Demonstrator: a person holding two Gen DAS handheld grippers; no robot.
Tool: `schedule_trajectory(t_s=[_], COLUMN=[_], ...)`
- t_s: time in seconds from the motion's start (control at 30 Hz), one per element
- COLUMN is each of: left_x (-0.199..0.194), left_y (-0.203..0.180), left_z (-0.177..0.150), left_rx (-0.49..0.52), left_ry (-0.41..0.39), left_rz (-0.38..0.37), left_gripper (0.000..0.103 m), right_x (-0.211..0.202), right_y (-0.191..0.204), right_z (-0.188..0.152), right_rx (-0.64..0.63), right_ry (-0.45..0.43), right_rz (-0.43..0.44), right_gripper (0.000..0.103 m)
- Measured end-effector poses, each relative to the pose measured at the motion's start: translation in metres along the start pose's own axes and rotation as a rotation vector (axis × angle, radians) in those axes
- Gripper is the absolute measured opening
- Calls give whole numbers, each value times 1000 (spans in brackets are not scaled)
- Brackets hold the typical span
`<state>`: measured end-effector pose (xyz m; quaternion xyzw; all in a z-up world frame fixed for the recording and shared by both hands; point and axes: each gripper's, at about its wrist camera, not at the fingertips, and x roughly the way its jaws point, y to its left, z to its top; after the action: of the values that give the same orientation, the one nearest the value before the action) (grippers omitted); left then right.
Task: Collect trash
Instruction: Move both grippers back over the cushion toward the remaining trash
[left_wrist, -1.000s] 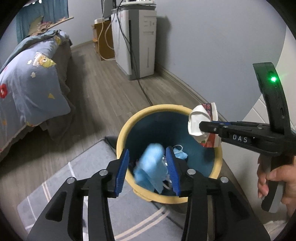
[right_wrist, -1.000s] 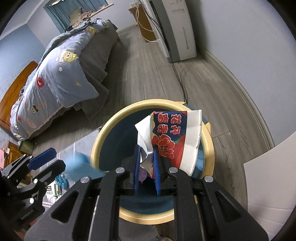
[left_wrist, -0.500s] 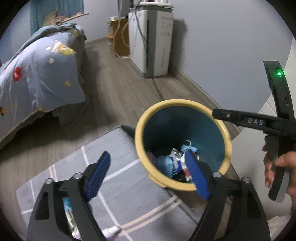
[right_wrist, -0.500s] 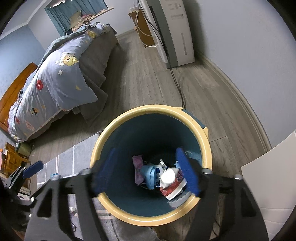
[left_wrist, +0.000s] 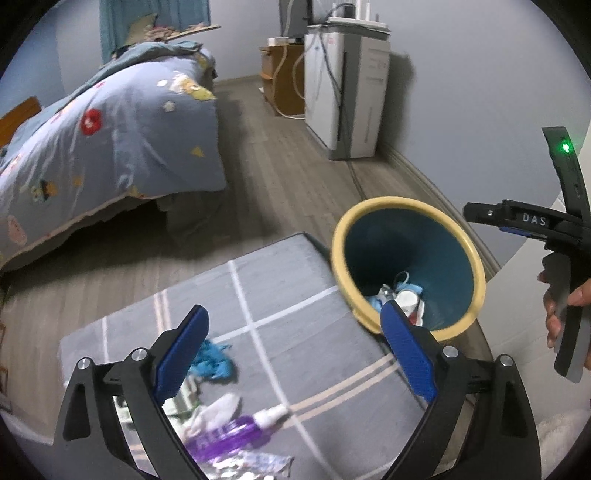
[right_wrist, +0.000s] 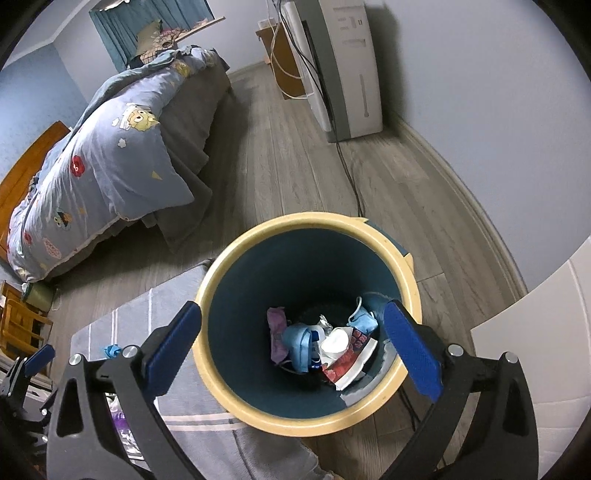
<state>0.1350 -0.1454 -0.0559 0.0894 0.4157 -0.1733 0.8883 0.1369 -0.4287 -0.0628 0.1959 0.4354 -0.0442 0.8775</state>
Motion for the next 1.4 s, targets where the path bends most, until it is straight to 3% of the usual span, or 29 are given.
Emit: schedule_trajectory(t_s=[0.27,0.5,0.8,1.1,1.27,1.4], left_x=[-47,-89,-112,-105,-100,-98], left_y=[47,101,158,205,216,233], left_z=[-9,-20,-50,-75,-74,-77], left_rx=[-41,-105,-217,-332,-306,-350], left_ry=[-43,-91,-109,-103,-100,-92], left_rz=[64,135,185,188,259,263], left_gripper=[94,94,95,95,95,95], right_x=[-50,-81,-43,-7,9,25], right_y=[41,123,212,249,267,285], right_z=[9,13,-29,-66,-73,-75], right_rx=[-58,-157,-297,-426,-485,-522], right_ry=[-76,-121,-24,37,55,73], right_rz=[0,90,150,121,117,129], right_gripper=[97,97,97,97,97,97])
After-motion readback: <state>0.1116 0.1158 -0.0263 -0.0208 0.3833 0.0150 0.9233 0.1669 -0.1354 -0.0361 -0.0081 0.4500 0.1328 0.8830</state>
